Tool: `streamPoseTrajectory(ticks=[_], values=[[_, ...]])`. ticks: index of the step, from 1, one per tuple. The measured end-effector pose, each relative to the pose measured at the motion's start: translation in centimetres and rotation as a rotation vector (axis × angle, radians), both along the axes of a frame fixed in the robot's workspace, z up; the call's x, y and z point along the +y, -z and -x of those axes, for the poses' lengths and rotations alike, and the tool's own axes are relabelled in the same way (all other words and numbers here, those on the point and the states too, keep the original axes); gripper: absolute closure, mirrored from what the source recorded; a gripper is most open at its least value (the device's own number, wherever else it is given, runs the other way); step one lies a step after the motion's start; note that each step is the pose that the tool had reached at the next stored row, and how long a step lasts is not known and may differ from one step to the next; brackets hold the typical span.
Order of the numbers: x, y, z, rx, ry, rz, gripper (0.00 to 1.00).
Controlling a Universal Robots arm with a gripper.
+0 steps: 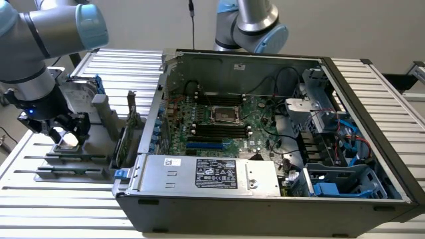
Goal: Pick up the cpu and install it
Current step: 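Pick up the cpu and move it towards the insertion slot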
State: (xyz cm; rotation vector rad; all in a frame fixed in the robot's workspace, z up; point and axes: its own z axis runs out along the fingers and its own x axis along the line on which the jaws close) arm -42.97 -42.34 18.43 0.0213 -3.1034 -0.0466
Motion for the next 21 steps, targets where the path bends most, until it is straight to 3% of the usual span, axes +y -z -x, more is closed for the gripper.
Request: streamPoseTrajectory(ticks=[5, 7, 8, 21], values=[[0.02, 0.02, 0.0, -0.0002, 0.0, 0.0, 0.35], [0.02, 0.03, 0.0, -0.0002, 0.0, -0.0001, 0.37], [0.02, 0.03, 0.0, -0.0002, 0.0, -0.0001, 0.44], [0.02, -0.31, 0.0, -0.0002, 0.0, -0.0001, 0.45]])
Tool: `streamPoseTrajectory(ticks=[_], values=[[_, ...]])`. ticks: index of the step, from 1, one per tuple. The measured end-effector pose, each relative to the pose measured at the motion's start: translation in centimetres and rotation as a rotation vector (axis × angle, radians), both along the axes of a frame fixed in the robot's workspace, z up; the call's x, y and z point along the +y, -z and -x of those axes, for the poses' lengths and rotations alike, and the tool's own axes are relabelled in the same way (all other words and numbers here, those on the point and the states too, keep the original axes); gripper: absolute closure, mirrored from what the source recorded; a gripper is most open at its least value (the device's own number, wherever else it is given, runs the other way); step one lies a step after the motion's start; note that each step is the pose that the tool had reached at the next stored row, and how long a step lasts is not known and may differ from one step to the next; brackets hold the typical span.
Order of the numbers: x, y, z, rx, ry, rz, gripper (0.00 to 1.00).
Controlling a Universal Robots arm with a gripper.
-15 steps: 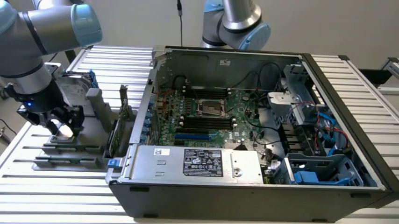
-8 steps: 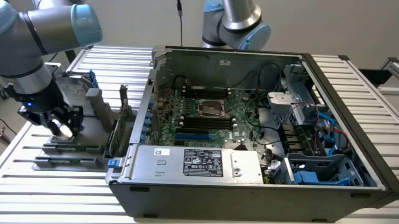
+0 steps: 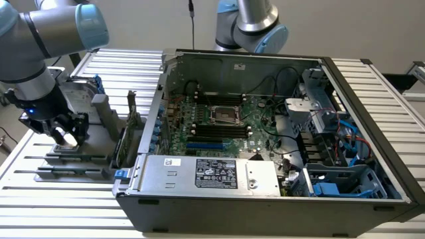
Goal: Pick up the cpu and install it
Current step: 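Pick up the cpu and move it towards the insertion slot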
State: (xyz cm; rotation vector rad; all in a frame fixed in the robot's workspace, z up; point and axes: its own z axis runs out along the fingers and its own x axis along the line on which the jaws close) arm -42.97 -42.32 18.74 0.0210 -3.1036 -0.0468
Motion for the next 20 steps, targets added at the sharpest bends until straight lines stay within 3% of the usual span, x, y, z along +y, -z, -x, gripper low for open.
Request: streamPoseTrajectory(ticks=[4, 20], values=[[0.0, -1.23, 0.0, 0.0, 0.0, 0.0, 0.45], [0.0, -8.49, -0.6, 0.0002, 0.0, -0.0002, 0.45]])
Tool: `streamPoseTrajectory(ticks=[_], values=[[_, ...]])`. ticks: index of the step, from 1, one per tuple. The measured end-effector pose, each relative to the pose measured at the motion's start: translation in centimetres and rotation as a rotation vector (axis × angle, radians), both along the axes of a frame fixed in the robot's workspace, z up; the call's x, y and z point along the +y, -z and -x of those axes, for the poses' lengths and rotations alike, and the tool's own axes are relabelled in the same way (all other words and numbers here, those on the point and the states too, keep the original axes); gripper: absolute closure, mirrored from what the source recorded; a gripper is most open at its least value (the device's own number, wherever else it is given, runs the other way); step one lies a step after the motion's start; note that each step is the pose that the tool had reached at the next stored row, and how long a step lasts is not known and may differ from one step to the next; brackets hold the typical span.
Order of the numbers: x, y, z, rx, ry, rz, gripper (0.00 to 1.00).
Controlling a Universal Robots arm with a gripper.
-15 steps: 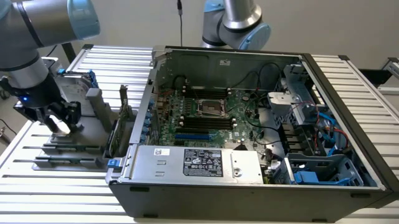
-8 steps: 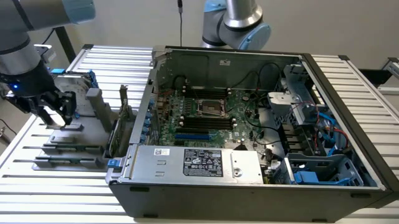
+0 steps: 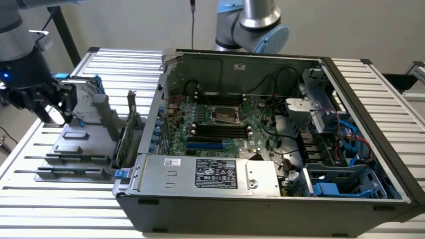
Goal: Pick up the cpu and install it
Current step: 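Pick up the cpu and move it towards the insertion slot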
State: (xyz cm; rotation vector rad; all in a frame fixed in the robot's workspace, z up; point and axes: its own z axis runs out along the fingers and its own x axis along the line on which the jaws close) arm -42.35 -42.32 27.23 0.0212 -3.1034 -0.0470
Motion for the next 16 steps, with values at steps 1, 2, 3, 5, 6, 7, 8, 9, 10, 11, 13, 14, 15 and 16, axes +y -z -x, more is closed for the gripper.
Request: streamPoseTrajectory(ticks=[1, 2, 3, 5, 6, 7, 8, 9, 10, 11, 13, 14, 15, 16], values=[[0.0, -0.45, -0.2, 0.0003, 0.0, 0.0001, 0.45], [0.0, -0.93, -0.4, 0.0002, -0.001, 0.0, 0.45], [0.0, -1.37, -0.7, 0.0001, -0.001, -0.0004, 0.45], [0.0, -2.28, -1.4, 0.0009, -0.003, -0.0017, 0.45], [0.0, -2.73, -1.8, 0.0013, -0.004, -0.0027, 0.45], [0.0, -3.17, -2.2, 0.0018, -0.005, -0.0038, 0.45], [0.0, -3.67, -2.6, 0.0024, -0.007, -0.0051, 0.45], [0.0, -4.1, -3.0, 0.0028, -0.008, -0.0063, 0.45], [0.0, -4.57, -3.4, 0.0034, -0.009, -0.0076, 0.45], [0.0, -5.02, -3.8, 0.0038, -0.01, -0.0087, 0.45], [0.0, -5.92, -4.6, 0.0047, -0.012, -0.0112, 0.45], [0.0, -6.36, -5.0, 0.0051, -0.013, -0.0126, 0.45], [0.0, -6.83, -5.4, 0.0055, -0.014, -0.014, 0.45], [0.0, -7.27, -5.8, 0.0059, -0.015, -0.0152, 0.45]])
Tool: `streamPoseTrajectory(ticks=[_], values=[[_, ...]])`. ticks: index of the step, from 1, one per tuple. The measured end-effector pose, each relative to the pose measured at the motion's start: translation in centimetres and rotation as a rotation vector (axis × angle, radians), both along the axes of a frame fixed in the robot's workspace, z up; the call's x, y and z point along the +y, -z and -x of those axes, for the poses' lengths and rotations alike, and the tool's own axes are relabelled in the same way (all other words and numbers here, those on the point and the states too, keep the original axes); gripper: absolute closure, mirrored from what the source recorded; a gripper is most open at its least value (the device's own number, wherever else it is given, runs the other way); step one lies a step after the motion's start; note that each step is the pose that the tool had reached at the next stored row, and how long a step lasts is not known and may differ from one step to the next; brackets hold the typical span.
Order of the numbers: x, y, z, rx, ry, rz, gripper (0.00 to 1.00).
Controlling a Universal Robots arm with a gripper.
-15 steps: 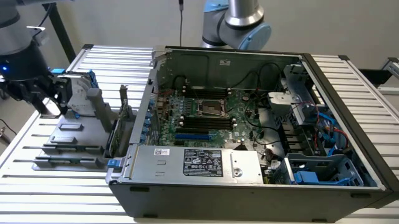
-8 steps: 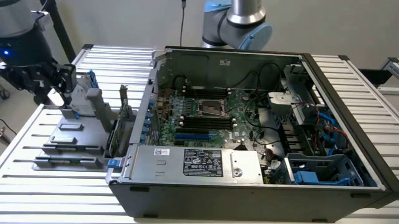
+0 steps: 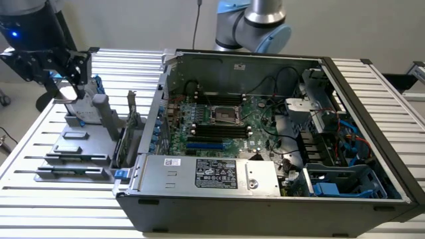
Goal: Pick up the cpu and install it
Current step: 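Pick up the cpu and move it towards the insertion slot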
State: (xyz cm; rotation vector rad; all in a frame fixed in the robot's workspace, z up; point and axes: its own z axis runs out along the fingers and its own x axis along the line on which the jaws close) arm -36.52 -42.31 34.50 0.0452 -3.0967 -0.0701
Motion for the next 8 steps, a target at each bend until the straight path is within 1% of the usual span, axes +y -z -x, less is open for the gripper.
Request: streamPoseTrajectory(ticks=[7, 8], values=[[0.0, -3.18, -3.0, 0.0037, -0.007, -0.0095, 0.45], [0.0, -3.46, -3.5, 0.004, -0.008, -0.0109, 0.45]])
